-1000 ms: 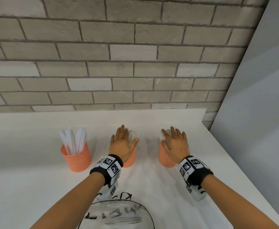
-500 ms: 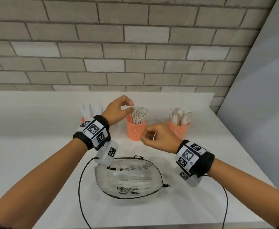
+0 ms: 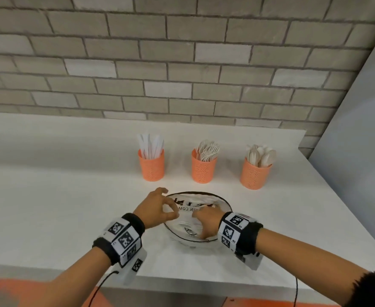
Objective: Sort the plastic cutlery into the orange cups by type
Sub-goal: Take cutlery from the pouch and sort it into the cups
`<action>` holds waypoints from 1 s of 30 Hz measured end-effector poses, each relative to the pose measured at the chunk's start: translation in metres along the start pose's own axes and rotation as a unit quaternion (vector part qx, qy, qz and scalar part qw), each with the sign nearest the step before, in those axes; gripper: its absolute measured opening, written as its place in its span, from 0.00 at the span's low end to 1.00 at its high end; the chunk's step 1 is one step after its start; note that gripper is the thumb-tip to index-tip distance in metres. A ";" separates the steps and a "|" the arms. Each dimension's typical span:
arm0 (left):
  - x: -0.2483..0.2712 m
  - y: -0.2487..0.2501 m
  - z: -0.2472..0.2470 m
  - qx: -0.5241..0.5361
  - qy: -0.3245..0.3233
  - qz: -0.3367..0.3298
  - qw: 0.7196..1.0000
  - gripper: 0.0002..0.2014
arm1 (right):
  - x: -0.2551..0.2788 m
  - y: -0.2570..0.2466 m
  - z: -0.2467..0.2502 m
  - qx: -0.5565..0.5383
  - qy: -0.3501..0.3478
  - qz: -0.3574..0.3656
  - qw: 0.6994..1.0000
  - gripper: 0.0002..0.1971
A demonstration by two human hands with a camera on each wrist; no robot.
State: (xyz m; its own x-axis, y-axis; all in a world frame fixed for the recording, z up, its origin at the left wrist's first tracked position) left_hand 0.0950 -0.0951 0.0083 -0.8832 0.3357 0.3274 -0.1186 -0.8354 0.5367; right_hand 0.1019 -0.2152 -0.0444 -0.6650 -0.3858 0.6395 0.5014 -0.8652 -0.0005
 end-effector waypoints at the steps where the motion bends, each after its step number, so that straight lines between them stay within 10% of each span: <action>1: -0.001 -0.005 -0.004 -0.009 0.008 0.015 1.000 0.13 | -0.003 0.000 -0.004 0.006 -0.005 -0.009 1.000 0.31; 6: 0.000 -0.010 -0.024 -0.015 -0.031 0.057 0.998 0.43 | -0.015 0.002 -0.013 0.021 -0.004 -0.040 0.999 0.35; 12: -0.003 0.001 -0.034 0.026 -0.069 0.029 0.997 0.51 | -0.021 0.002 -0.009 -0.028 0.002 -0.016 0.999 0.33; 21: -0.004 -0.005 -0.034 0.014 -0.068 0.033 0.997 0.44 | -0.026 0.015 -0.017 -0.166 0.047 -0.037 0.984 0.22; 30: 0.013 0.009 0.007 0.013 0.186 0.022 0.982 0.15 | -0.017 0.019 -0.004 -0.265 0.057 0.038 0.962 0.17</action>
State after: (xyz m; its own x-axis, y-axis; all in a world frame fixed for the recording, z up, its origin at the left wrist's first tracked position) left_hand 0.0861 -0.0957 0.0228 -0.9925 0.1130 0.0458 -0.0694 -0.8322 0.5501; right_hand 0.1202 -0.2262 -0.0580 -0.7088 -0.4606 0.5342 0.2179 -0.8633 -0.4553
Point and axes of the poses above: each hand's wrist, its own x-axis away from the middle knuckle, its own z-axis out of the back of the hand, y = z × x, the point moved 9 cm from there along -x, towards the middle knuckle, and after that the axes turned 12 degrees about -y, right-handed, at the moved point
